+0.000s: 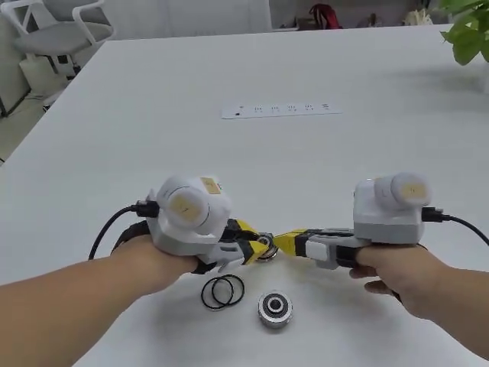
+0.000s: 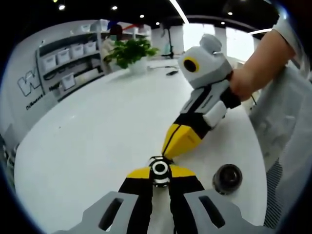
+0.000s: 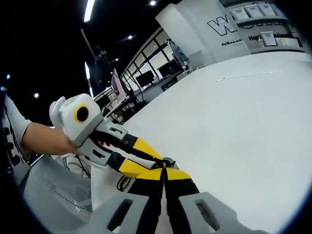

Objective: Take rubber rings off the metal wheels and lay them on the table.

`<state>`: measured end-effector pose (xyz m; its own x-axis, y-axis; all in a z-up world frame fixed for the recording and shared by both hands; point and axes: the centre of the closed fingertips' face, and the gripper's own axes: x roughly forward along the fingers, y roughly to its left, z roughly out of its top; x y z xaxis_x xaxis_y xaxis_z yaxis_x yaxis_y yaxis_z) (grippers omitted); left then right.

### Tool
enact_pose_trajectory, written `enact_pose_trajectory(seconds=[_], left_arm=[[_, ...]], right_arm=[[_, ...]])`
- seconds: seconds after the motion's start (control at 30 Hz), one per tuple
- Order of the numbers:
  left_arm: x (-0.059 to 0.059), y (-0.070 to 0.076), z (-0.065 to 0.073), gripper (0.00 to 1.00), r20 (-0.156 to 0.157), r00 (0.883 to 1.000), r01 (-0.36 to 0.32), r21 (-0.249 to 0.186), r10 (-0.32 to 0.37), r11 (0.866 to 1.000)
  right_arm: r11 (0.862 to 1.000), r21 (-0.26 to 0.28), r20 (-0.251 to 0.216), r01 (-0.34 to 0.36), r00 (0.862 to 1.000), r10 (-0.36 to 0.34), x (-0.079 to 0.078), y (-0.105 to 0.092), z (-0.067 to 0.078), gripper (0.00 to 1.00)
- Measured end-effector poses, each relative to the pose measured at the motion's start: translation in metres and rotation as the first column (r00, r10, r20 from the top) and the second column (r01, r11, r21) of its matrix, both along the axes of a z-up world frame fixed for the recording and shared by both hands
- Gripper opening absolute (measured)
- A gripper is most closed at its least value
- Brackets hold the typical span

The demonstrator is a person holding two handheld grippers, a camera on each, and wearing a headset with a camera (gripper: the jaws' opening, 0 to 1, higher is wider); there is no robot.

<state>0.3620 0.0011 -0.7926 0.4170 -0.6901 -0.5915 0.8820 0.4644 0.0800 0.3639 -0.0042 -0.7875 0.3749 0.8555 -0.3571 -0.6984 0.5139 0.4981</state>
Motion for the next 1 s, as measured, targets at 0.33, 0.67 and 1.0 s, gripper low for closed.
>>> enact_pose_trajectory(seconds=[0.33,0.67,1.0], left_arm=[[-0.001,0.000,0.000,0.12,-0.001,1.000,0.008,-0.002,-0.008,1.000],[0.000,0.001,0.001,0.12,-0.006,1.000,-0.016,-0.010,0.016,1.000],[0.000,0.001,0.002,0.14,-0.032,0.999,-0.011,-0.037,0.010,0.999]], right_arm=[[0.999,0.030,-0.005,-0.026,1.000,0.026,-0.003,0.004,0.004,0.00],[0.999,0.022,0.010,-0.042,0.999,0.042,-0.007,0.006,0.003,0.00],[0.999,-0.007,0.007,-0.033,0.999,0.033,-0.004,0.004,0.000,0.00]])
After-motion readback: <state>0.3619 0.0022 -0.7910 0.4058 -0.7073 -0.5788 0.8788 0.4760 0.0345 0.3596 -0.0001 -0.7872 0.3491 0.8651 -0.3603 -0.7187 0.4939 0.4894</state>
